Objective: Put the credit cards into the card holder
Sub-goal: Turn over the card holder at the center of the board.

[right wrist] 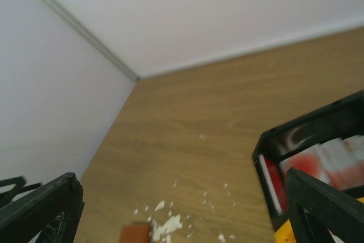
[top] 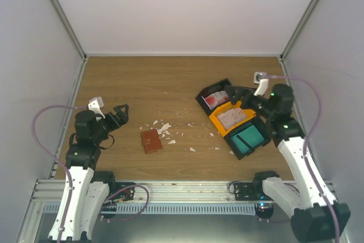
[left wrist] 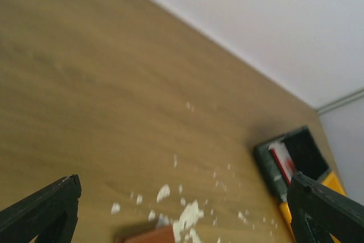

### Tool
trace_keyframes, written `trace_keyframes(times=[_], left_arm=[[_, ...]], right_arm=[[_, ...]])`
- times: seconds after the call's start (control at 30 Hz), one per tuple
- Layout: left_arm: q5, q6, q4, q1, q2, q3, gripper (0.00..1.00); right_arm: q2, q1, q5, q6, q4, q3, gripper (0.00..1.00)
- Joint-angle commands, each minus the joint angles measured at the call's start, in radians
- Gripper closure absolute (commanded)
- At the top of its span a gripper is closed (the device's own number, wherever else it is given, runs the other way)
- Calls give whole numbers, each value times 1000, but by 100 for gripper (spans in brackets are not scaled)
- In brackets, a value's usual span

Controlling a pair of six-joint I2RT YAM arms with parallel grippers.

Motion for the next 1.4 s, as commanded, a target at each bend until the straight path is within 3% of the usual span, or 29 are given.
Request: trace_keyframes(times=[0.0,0.2,0.43,0.73,0.93,1.13,1.2,1.37], left_arm=[[148,-88,-16,-5,46,-91,1],[191,-231,39,-87,108,-230,1],[209,-295,154,-221,313,-290,1],[209,-315,266,-282,442,-334,2],[157,-243,240,-282,504,-310,32],[239,-219,330,-279,575,-320,57],[275,-215,367,-278,590,-323,61],[382,-190,457,-279,630,-327,63]], right_arm=[[113,144,36,22,146,-46,5],[328,390,125,34,186,-36,13],[572,634,166,37,188,-3,24],[787,723,15,60,317,-14,37],[895,723,-66,83,385,6,48],[987,723,-88,131,398,50,54],[1000,722,-88,138,402,55,54],[1026,721,-93,145,417,59,54]])
